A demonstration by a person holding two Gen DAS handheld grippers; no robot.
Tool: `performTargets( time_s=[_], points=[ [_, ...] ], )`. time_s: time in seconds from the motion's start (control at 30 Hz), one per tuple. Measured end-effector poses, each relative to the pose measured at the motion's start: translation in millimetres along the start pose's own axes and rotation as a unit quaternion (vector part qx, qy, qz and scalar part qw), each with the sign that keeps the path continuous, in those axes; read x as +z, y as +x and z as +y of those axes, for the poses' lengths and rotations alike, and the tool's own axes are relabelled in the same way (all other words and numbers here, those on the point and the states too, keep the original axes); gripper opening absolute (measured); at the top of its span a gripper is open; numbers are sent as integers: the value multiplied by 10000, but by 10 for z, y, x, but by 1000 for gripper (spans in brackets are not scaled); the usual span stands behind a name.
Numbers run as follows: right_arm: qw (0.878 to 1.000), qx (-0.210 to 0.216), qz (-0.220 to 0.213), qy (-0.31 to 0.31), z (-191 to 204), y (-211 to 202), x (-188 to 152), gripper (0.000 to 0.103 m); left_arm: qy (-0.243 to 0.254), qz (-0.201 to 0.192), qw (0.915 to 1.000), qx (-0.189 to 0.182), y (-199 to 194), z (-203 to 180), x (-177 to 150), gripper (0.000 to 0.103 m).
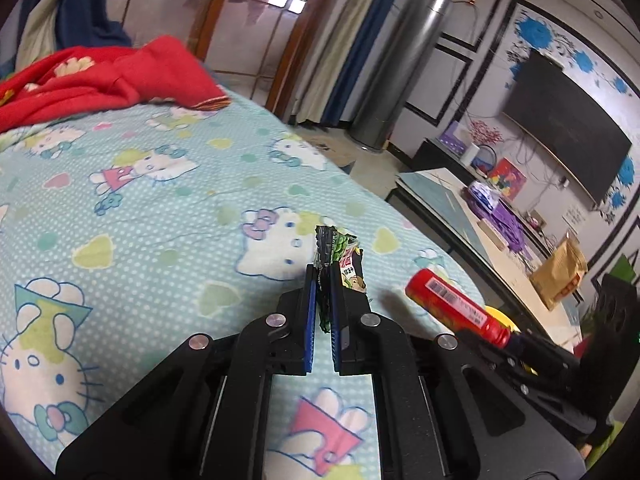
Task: Collect trash
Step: 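Grasp the green snack packet with the left gripper while the right gripper grasps the red can, then carry the green packet and red can over the yellow bin and release both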
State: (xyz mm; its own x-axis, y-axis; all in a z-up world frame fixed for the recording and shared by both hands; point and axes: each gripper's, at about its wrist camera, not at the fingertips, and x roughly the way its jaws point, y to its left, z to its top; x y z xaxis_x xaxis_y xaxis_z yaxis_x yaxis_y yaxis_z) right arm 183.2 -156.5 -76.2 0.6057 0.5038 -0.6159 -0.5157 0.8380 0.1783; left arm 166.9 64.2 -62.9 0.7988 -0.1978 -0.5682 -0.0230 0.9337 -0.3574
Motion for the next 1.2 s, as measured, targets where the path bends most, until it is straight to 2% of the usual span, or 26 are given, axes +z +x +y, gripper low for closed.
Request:
performTargets(
  time_s=[0.67, 1.2],
  points=[
    [9976, -491, -352, 327, -455, -507, 23, 34, 706, -91, 9961, -519, -142, -659, -97, 3],
    [9919, -901, -502, 737, -880, -897, -182, 33, 1279, -18, 9877, -903, -166, -1151, -261, 3]
  ],
)
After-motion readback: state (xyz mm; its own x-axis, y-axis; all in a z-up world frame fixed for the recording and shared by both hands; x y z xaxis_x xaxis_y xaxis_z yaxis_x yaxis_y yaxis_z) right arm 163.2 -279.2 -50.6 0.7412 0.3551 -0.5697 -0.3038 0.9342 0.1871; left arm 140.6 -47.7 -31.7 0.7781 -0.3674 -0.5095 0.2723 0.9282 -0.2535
